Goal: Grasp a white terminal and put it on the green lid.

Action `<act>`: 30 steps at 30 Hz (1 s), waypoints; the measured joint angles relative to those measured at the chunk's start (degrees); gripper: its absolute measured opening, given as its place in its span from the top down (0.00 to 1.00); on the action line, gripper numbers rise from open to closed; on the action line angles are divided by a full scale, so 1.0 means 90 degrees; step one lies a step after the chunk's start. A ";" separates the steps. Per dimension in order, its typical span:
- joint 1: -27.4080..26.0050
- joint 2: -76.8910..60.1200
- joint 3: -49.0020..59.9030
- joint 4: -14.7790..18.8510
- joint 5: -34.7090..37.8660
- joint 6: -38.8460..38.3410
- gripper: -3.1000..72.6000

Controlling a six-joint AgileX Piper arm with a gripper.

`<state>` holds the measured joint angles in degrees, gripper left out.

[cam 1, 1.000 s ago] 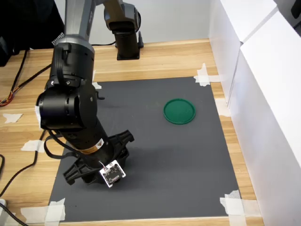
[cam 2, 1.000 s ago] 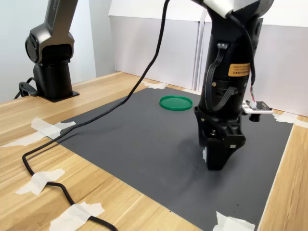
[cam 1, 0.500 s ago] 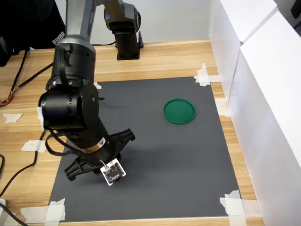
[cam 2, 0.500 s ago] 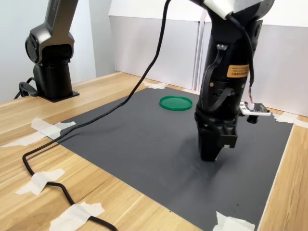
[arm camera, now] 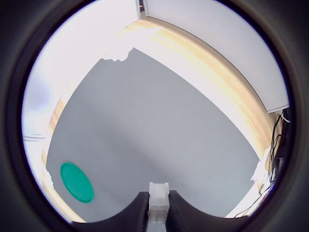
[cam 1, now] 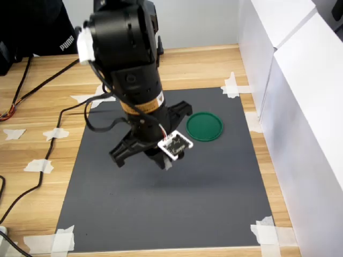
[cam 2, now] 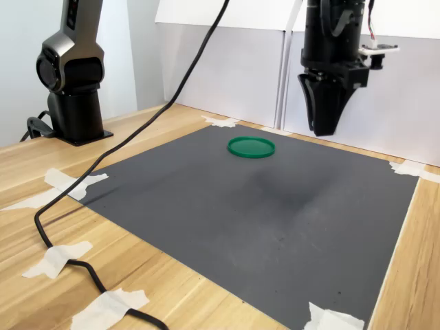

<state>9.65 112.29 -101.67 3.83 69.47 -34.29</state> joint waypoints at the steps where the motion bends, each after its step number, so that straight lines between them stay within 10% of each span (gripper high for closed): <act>1: 0.0030 -0.0145 0.0193 0.0000 0.0000 0.0000 0.85; 30: 0.2130 -0.1634 0.3642 -0.0425 -0.1457 0.0329 0.85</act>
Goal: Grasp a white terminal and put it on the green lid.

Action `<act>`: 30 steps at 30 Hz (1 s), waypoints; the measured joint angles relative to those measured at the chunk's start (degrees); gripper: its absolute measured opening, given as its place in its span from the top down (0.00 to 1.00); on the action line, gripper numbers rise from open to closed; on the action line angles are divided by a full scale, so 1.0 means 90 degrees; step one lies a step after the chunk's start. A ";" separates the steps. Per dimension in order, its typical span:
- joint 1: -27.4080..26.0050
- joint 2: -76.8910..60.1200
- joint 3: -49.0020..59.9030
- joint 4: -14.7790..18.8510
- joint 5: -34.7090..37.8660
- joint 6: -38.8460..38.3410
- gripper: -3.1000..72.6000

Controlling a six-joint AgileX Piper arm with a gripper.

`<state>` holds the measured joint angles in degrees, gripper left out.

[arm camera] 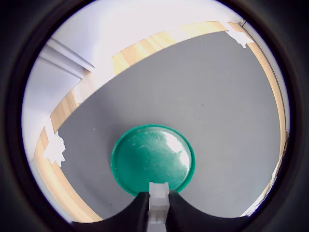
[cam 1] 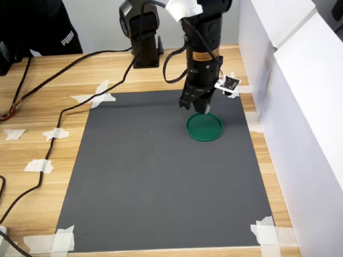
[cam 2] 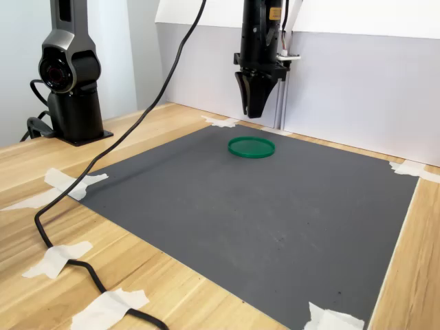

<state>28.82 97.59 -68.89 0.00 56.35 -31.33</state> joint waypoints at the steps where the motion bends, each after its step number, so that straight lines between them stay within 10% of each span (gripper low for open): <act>1: 0.0000 0.0000 0.0077 0.0000 -0.0076 0.0000 0.85; 20: 0.0004 0.0031 0.0490 0.0122 -0.0939 -0.0348 0.80; 30: 0.0004 0.0031 0.0490 0.0221 -0.0877 -0.0408 0.44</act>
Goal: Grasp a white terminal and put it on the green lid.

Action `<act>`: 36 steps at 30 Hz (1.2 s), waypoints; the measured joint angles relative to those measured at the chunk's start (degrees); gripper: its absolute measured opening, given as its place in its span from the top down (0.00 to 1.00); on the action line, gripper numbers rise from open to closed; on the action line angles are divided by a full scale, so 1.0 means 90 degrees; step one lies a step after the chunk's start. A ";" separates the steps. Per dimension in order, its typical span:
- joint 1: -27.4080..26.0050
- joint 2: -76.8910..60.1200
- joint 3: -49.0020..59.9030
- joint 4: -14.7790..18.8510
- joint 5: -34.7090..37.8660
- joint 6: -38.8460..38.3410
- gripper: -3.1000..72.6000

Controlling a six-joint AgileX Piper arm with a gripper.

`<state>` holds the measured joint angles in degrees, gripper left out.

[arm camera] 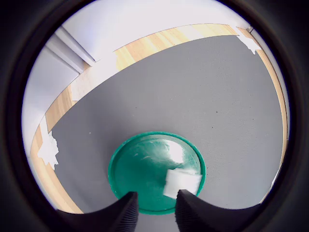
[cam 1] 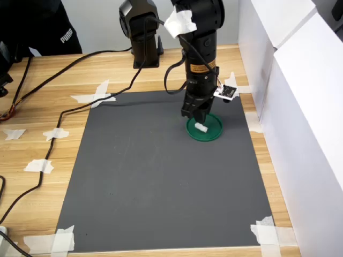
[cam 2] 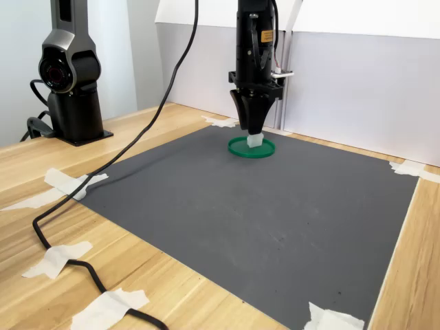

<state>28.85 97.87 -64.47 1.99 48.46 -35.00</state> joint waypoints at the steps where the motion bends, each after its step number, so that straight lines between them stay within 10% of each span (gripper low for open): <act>1: 0.0000 0.0005 0.0000 0.0000 0.0000 0.0037 0.40; 14: 0.0000 -0.0265 0.0000 0.0000 0.0179 0.0184 0.30; 26: 0.0000 -0.0682 0.0000 -0.0054 0.0282 0.0187 0.93; 36: -0.0868 -0.2114 0.0005 0.0173 -0.0046 0.0758 0.98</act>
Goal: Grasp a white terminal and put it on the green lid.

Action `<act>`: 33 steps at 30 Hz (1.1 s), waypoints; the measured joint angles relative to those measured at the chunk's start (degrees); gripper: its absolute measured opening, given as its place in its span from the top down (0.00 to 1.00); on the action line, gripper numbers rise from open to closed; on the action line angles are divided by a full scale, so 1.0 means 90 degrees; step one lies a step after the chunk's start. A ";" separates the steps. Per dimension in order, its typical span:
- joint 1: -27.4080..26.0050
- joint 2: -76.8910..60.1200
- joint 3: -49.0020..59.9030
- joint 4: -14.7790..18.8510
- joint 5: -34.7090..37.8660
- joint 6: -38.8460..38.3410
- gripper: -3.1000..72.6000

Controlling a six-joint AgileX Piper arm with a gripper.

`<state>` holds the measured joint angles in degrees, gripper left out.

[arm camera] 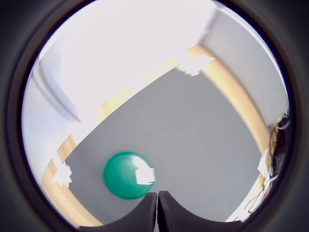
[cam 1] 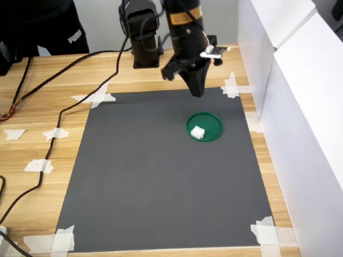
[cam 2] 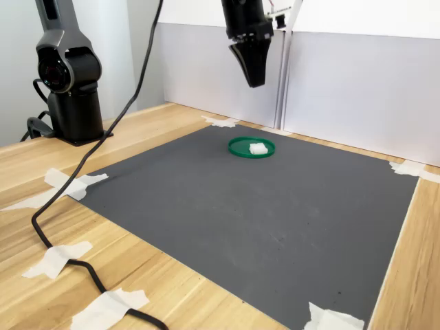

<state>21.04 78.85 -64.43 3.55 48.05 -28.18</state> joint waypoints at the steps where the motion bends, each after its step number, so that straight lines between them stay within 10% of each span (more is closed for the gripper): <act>1: -0.0186 -0.0201 0.0021 -0.0001 -0.0126 0.0107 0.98; 14: -0.2112 -0.2754 0.2125 -0.0322 -0.2638 0.2917 0.98; 33: -0.2523 -0.5994 0.5353 -0.0204 -0.3129 0.3247 0.98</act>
<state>-1.67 24.90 -16.25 1.72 19.89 1.04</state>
